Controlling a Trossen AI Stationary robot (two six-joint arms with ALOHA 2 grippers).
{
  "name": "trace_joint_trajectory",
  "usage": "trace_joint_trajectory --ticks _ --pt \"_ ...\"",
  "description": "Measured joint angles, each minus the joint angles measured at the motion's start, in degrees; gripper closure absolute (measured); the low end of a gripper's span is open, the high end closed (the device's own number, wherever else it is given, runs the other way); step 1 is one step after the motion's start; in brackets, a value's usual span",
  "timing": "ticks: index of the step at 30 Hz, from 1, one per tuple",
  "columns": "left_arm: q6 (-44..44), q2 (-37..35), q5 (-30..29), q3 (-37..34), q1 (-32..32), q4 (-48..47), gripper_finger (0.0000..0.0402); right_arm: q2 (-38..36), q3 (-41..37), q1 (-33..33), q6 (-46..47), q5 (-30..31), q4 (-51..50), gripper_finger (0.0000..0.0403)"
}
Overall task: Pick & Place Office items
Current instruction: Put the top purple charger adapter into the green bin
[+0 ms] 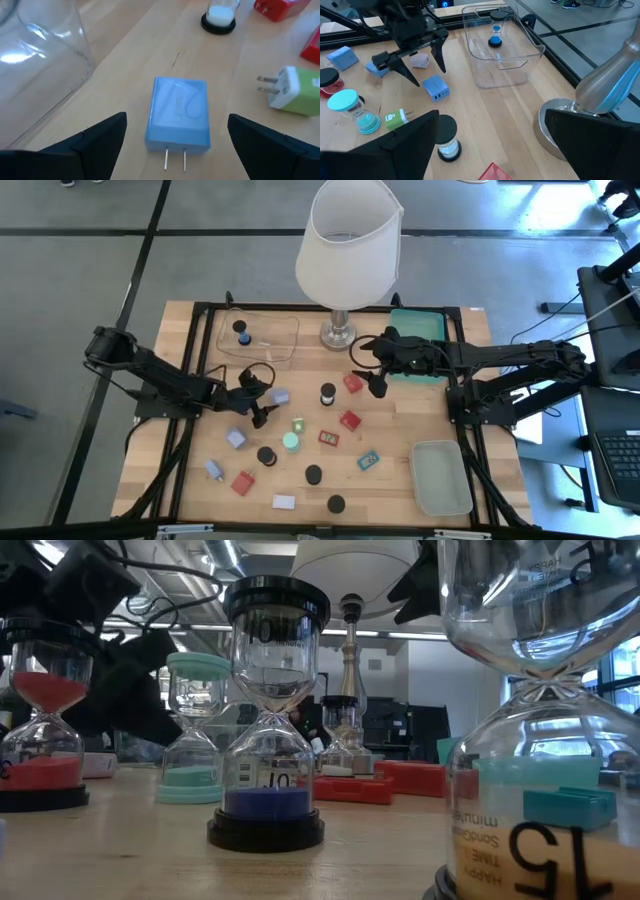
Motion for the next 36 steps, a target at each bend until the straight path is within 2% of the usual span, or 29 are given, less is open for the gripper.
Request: trace_joint_trajectory --ticks 6,12,15,22,26,31,36 --pt "0.3 6.63 0.01 0.0 0.0 4.6 0.0056 0.0 0.0 0.0 0.0 0.02 0.0 0.0037" --pt "-0.32 9.61 0.11 0.02 0.0 7.5 0.0067 0.0 0.0 0.0 -0.01 0.04 0.0 0.0037" --pt "-1.09 10.17 0.08 0.04 0.0 7.23 0.0094 0.0 0.0 0.0 -0.01 0.04 0.0 0.0037" --pt "-1.67 10.31 0.0 0.04 0.0 8.42 0.0194 0.0 0.0 0.0 -0.01 0.09 0.0 0.0037" --pt "-1.74 10.31 -0.5 0.04 0.0 11.37 0.0195 0.0 0.0 0.0 -0.01 0.15 0.0 0.0037" --pt "-0.24 10.13 -5.56 1.61 -0.48 13.3 0.0195 0.0 0.0 0.0 0.01 0.13 0.0 0.0037" --pt "9.39 10.04 -12.82 5.32 -1.92 13.32 0.0195 0.0 0.0 0.0 0.01 0.15 0.0 0.0037"
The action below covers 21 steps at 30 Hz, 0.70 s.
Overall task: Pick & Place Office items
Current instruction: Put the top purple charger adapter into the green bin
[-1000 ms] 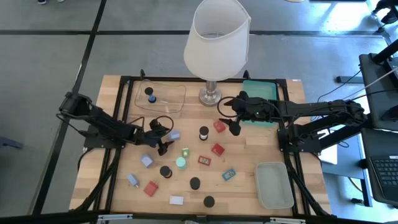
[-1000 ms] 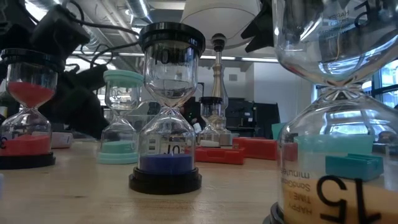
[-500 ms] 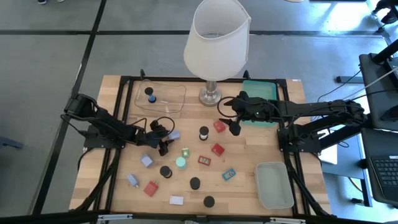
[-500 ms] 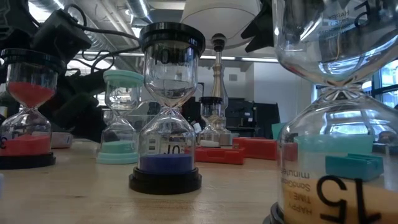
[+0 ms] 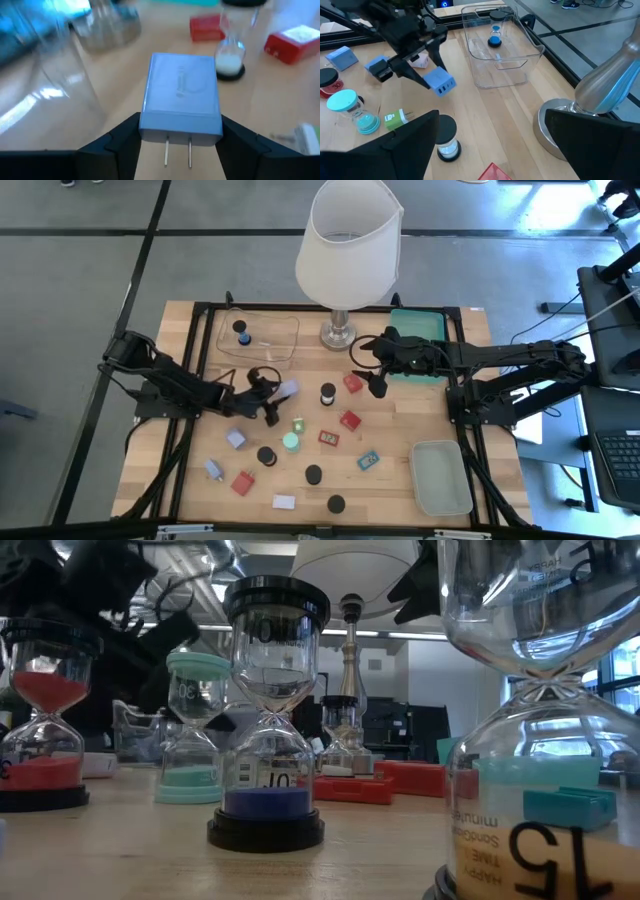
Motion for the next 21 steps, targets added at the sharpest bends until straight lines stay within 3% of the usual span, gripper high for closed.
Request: trace_joint_trajectory --ticks 12,21 --pt "23.75 -0.02 -15.78 11.71 -3.83 0.15 0.0195 0.0 0.0 -0.02 -0.02 -0.02 0.0 0.0037" --pt "30.28 -0.02 -20.37 15.44 -4.2 0.03 0.0195 0.09 0.0 0.09 9.14 -0.17 3.22 0.0037"
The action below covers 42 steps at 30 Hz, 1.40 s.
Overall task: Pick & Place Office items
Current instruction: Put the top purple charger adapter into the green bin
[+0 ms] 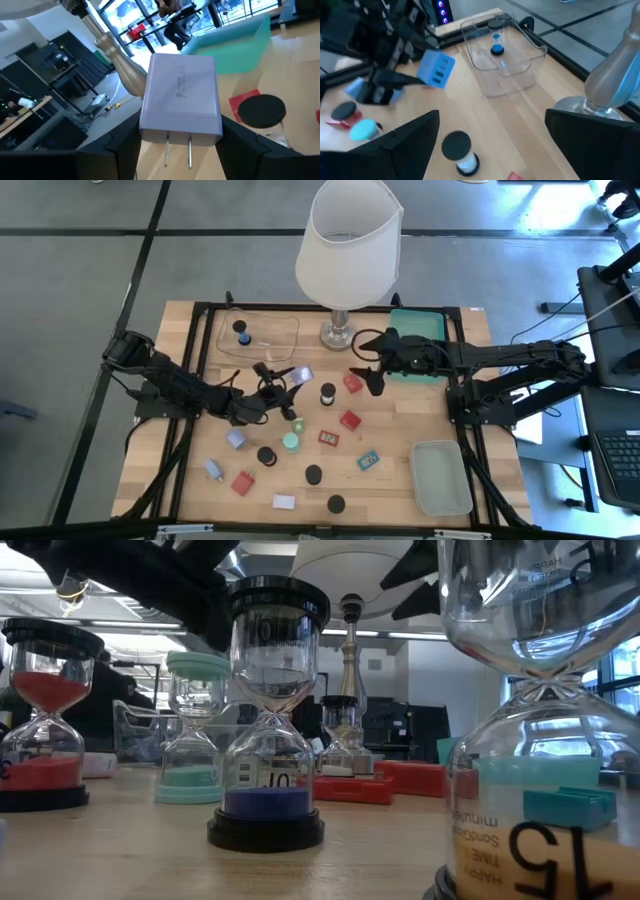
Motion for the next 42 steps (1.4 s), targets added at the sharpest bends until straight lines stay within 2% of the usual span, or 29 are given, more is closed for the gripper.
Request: trace_joint_trajectory --ticks 6,13,17,21,25,28,35,42 --pt "3.17 0.0 -0.38 0.0 0.0 -0.15 0.0195 0.02 0.0 -0.02 -1.14 0.04 2.34 0.0037" --pt "9.19 0.0 -4.61 0.0 0.0 1.33 0.0195 0.04 0.0 -0.02 -1.54 0.16 4.34 0.0037" --pt "14.29 0.0 -3.83 -0.02 0.04 6.46 0.0195 0.35 0.0 0.0 5.65 -1.15 7.49 0.0037" --pt "21.23 0.0 -0.3 0.09 0.65 13.72 0.0195 0.72 0.0 -0.04 14.81 -5.62 10.06 0.0037" --pt "22.09 0.03 6.49 2.74 1.81 15.71 0.0195 1.79 0.0 -0.01 16.31 -10.86 13.12 0.0037" --pt "20.83 1.56 8.5 5.43 2.72 15.74 0.0195 3.46 0.0 0.09 16.26 -13.5 15.09 0.0037" --pt "26.11 9.04 6.53 12.2 3.48 15.63 0.0195 6.96 0.0 0.11 14.72 -15.03 18.98 0.0037" --pt "32.43 14.02 1.51 17.87 3.65 15.65 0.0195 7.32 0.0 0.11 14.51 -15.01 19.04 0.0045"
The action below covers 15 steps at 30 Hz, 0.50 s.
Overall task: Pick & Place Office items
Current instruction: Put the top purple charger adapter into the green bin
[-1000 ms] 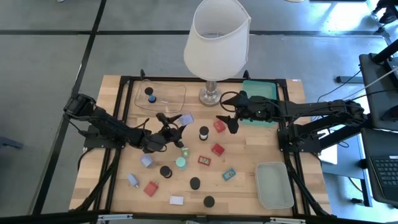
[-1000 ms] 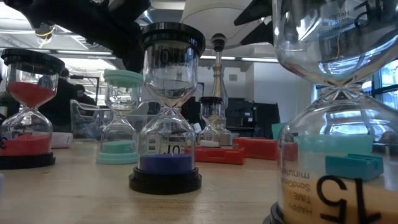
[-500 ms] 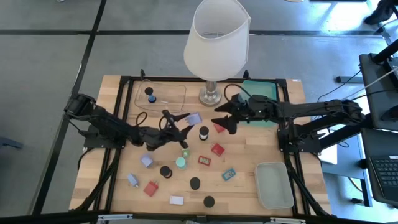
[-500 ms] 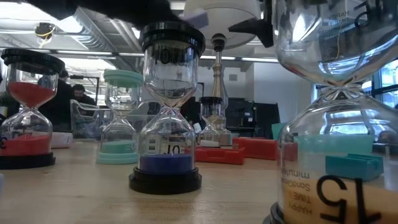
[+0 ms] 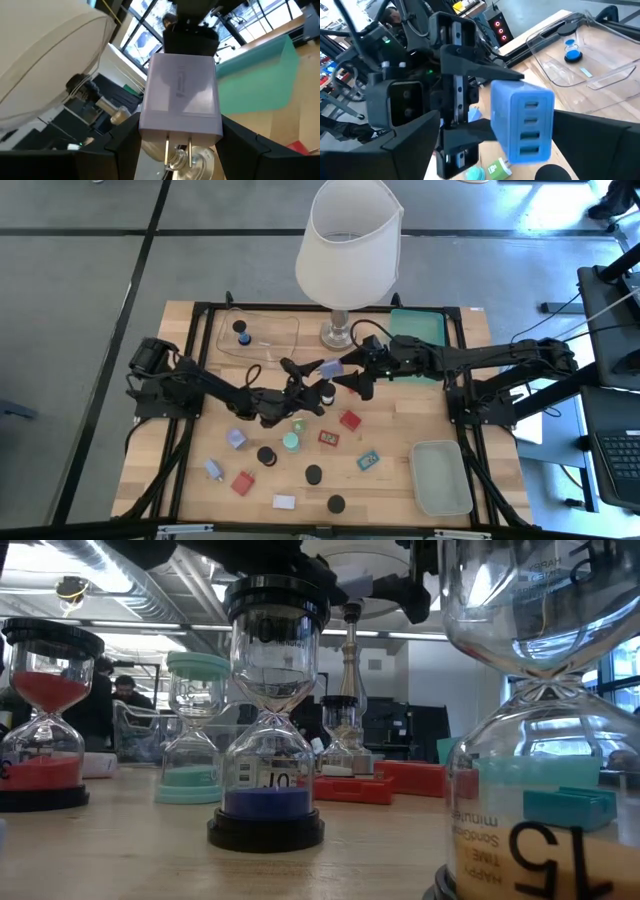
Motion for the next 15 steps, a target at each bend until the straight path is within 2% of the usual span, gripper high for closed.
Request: trace_joint_trajectory --ticks 7,15 --pt "-0.05 0.1 0.46 0.66 -0.02 0.0 0.0195 0.0 0.0 0.0 0.02 0.01 -0.01 0.0098" --pt "-0.2 -0.06 0.54 0.66 -0.08 0.18 0.0194 0.0 0.0 -0.07 -0.26 0.52 -0.84 0.0211"
